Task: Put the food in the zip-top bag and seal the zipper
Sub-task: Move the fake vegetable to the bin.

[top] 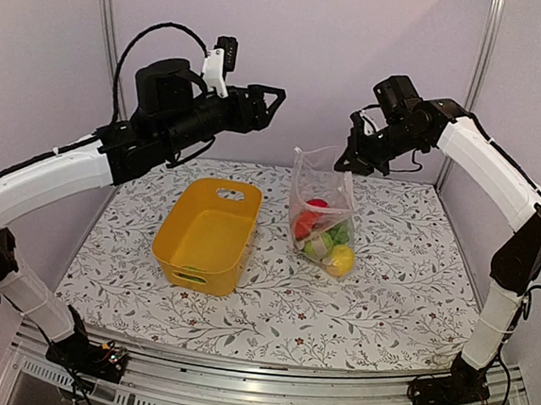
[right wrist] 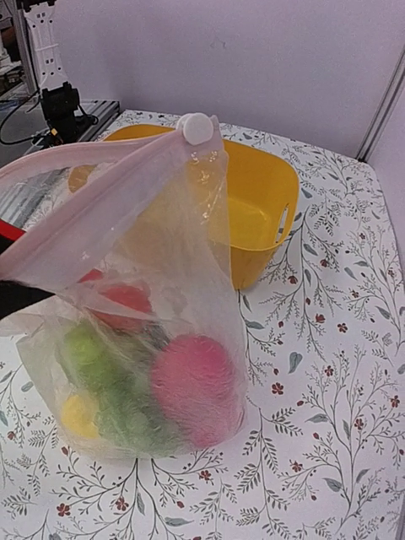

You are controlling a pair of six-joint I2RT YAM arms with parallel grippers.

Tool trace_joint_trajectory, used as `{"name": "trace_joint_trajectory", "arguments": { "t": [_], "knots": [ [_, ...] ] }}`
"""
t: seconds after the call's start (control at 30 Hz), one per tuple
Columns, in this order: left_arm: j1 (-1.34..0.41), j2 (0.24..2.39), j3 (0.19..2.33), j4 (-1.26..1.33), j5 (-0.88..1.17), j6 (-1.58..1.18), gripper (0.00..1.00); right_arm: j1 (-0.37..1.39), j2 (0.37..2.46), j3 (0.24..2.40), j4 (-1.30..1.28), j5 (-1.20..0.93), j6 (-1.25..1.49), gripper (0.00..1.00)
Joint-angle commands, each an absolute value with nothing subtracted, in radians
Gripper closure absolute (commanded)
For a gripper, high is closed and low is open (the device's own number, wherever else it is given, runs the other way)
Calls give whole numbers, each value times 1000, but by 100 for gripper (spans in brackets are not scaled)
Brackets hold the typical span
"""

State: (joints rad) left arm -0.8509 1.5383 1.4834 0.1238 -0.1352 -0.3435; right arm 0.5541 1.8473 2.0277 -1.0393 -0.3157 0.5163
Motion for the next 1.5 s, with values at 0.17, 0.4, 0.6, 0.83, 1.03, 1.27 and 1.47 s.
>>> {"name": "trace_joint_trajectory", "arguments": {
  "t": [0.17,0.4,0.6,0.83,1.03,1.27,1.47],
  "knots": [
    [-808,1349,1327,-408,-310,-419,27,445,1815,2314,-1107,-190,461,100],
    [-710,1255,1232,-689,-216,-499,26,406,1799,2183,-1081,-175,384,100],
    [-686,1230,1095,-757,-39,-467,19,478,1793,1980,-1042,-241,389,100],
    [-667,1370,1122,-838,-13,-372,16,535,1847,1972,-1052,-294,412,100],
    [-631,1504,1269,-992,-40,-492,21,535,1830,1957,-1057,-273,409,100],
    [-643,1602,1321,-953,92,-881,25,535,1807,1934,-1043,-288,395,100],
    [-736,1675,1390,-972,-121,-1128,23,534,1787,1888,-1024,-326,378,100]
  ]
}}
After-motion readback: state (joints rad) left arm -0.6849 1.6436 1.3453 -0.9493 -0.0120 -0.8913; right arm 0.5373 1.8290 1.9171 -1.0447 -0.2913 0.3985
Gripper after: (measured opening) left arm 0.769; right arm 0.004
